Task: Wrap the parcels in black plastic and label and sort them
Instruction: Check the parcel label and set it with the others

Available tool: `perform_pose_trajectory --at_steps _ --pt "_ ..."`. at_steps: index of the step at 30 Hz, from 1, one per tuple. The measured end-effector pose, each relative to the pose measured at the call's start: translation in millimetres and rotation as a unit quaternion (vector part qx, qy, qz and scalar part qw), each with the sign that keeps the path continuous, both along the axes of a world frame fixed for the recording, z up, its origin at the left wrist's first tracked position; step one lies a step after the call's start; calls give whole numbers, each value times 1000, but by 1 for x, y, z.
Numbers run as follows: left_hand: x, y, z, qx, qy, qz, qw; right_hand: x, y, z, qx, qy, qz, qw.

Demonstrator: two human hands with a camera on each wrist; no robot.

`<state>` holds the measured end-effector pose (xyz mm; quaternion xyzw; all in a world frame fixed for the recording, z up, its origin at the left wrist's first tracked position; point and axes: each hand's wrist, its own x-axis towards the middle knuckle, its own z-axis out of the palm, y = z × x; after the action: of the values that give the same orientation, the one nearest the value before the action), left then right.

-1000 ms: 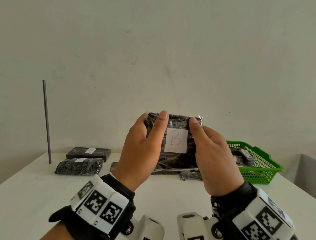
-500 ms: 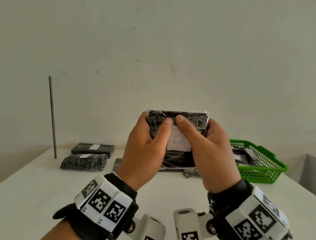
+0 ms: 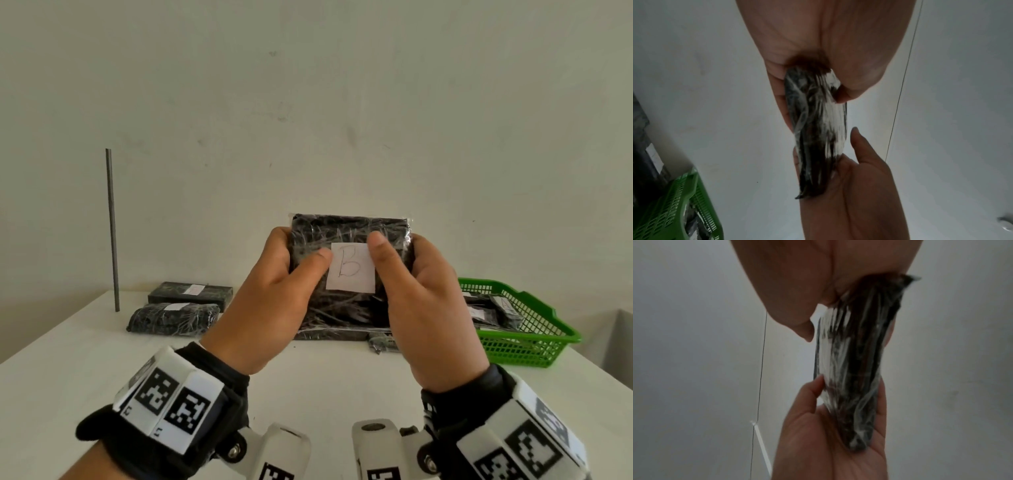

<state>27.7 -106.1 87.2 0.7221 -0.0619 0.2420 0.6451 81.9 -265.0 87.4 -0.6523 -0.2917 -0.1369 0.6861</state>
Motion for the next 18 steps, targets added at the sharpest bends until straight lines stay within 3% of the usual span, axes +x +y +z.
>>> perform_pose_trajectory --at_steps 7,13,18 --pt "-4 -14 -6 -7 -109 73 991 -6 -8 0 47 -3 37 998" --pt "-10 -17 -7 82 -117 83 986 -6 -10 -4 45 -18 67 997" --pt "-12 -14 -1 55 -109 43 992 -8 -6 -5 77 -44 76 993"
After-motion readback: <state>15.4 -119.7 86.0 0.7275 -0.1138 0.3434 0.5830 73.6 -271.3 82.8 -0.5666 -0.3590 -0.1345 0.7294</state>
